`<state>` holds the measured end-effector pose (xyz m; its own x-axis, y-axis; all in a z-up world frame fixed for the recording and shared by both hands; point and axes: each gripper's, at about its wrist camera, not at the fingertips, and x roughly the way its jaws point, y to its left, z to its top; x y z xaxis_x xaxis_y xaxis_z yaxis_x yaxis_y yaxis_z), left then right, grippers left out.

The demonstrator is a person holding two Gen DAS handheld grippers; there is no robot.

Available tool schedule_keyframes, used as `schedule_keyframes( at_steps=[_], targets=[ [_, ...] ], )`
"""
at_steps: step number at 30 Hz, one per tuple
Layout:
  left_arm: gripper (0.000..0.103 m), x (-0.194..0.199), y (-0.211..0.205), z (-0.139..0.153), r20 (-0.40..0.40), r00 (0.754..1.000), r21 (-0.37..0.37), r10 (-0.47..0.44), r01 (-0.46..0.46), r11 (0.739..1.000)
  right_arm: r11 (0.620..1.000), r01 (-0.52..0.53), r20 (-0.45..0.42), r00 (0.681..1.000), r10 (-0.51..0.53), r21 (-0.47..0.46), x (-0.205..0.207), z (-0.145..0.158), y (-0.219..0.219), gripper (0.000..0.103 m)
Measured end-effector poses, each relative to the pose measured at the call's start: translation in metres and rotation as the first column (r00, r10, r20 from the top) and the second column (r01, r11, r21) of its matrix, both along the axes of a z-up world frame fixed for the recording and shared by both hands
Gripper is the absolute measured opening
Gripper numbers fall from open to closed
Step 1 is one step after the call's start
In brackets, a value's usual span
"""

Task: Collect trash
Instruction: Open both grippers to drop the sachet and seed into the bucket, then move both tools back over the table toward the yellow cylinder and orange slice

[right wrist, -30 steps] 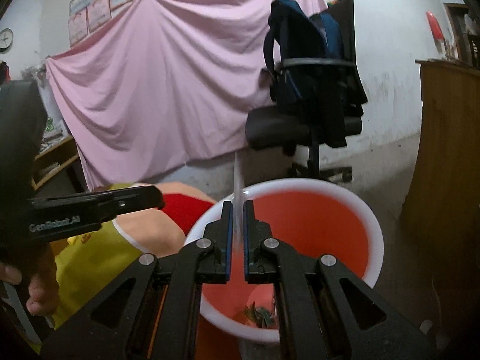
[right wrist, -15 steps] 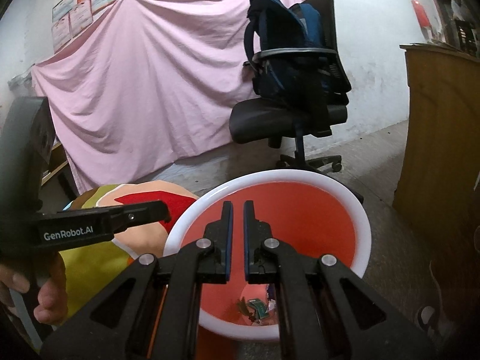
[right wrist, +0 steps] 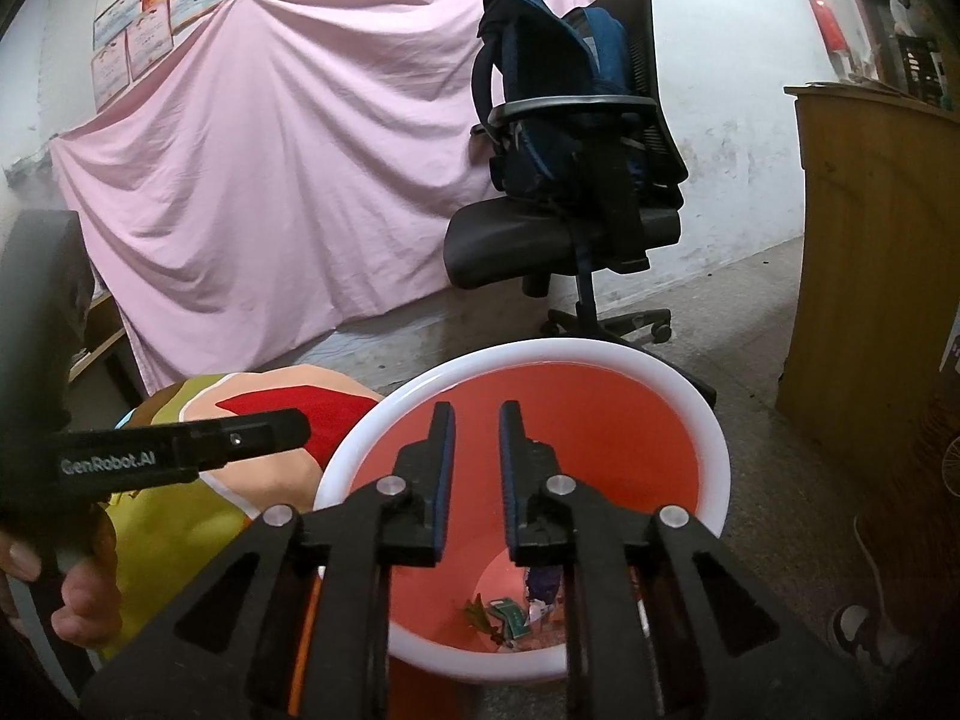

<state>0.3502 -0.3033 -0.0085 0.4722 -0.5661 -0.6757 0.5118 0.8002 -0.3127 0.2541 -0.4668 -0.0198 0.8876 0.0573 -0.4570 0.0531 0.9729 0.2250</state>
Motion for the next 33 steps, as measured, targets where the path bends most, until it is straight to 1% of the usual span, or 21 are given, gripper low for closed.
schedule_keyframes(
  at_steps=[4,9,11,12,14,15,17,19,20,21,22,23,24,25,26,27,29,30,33],
  targets=[
    [0.022,0.000,0.004,0.003,0.007,1.000,-0.006,0.014,-0.014,1.000,1.000,0.005,0.007,1.000,-0.005,0.001,-0.001,0.000,-0.001,0.052],
    [0.022,-0.004,0.014,0.010,0.037,0.998,-0.009,0.053,-0.052,0.999,1.000,0.007,0.047,0.999,-0.007,-0.003,-0.005,0.005,-0.001,0.058],
    [0.023,-0.010,0.022,0.014,0.070,0.995,-0.006,0.074,-0.074,0.997,1.000,0.006,0.068,0.998,-0.006,-0.002,-0.006,0.008,0.001,0.066],
    [0.026,-0.014,0.027,0.017,0.092,0.992,-0.005,0.089,-0.089,0.996,1.000,0.004,0.083,0.997,-0.003,-0.001,-0.007,0.011,0.003,0.068],
    [0.039,-0.023,0.038,0.021,0.130,0.984,-0.012,0.122,-0.121,0.993,1.000,-0.002,0.111,0.994,0.003,-0.003,-0.010,0.015,0.007,0.077],
    [0.040,-0.029,0.045,0.024,0.152,0.978,-0.021,0.142,-0.141,0.990,1.000,-0.006,0.128,0.992,0.007,-0.008,-0.012,0.017,0.010,0.079],
    [0.040,-0.038,0.057,0.029,0.187,0.967,-0.032,0.170,-0.167,0.985,1.000,-0.012,0.161,0.987,0.015,-0.017,-0.016,0.022,0.015,0.088],
    [0.040,-0.046,0.069,0.034,0.219,0.955,-0.032,0.200,-0.197,0.980,0.999,-0.021,0.197,0.980,0.026,-0.027,-0.020,0.027,0.022,0.092],
    [0.042,-0.051,0.074,0.037,0.235,0.948,-0.036,0.214,-0.211,0.977,0.999,-0.026,0.211,0.977,0.031,-0.030,-0.021,0.030,0.025,0.097],
    [0.046,-0.056,0.083,0.040,0.254,0.939,-0.044,0.232,-0.229,0.973,0.999,-0.032,0.231,0.972,0.039,-0.034,-0.024,0.032,0.029,0.100],
    [0.055,-0.060,0.088,0.041,0.268,0.931,-0.049,0.247,-0.243,0.969,0.999,-0.037,0.247,0.968,0.045,-0.036,-0.025,0.035,0.033,0.103],
    [0.063,-0.065,0.095,0.044,0.285,0.921,-0.055,0.267,-0.262,0.963,0.998,-0.044,0.264,0.963,0.052,-0.037,-0.027,0.037,0.037,0.103],
    [0.066,-0.070,0.102,0.046,0.305,0.907,-0.065,0.290,-0.284,0.957,0.998,-0.056,0.282,0.957,0.064,-0.035,-0.028,0.039,0.041,0.103],
    [0.072,-0.076,0.109,0.048,0.325,0.894,-0.076,0.309,-0.301,0.951,0.997,-0.066,0.295,0.953,0.073,-0.034,-0.029,0.041,0.045,0.103],
    [0.081,-0.080,0.114,0.049,0.339,0.884,-0.084,0.323,-0.314,0.946,0.997,-0.074,0.309,0.948,0.081,-0.033,-0.031,0.043,0.049,0.103],
    [0.086,-0.084,0.120,0.051,0.355,0.871,-0.091,0.340,-0.330,0.940,0.996,-0.081,0.324,0.942,0.087,-0.033,-0.033,0.045,0.055,0.103],
    [0.101,-0.095,0.134,0.053,0.402,0.828,-0.101,0.391,-0.385,0.918,0.995,-0.091,0.358,0.929,0.096,-0.033,-0.036,0.048,0.065,0.103],
    [0.101,-0.102,0.142,0.054,0.430,0.799,-0.110,0.420,-0.416,0.903,0.995,-0.095,0.370,0.923,0.101,-0.033,-0.037,0.049,0.069,0.103],
    [0.101,-0.115,0.158,0.052,0.470,0.748,-0.119,0.468,-0.472,0.874,0.992,-0.123,0.404,0.906,0.127,-0.038,-0.040,0.055,0.084,0.103]
  ],
)
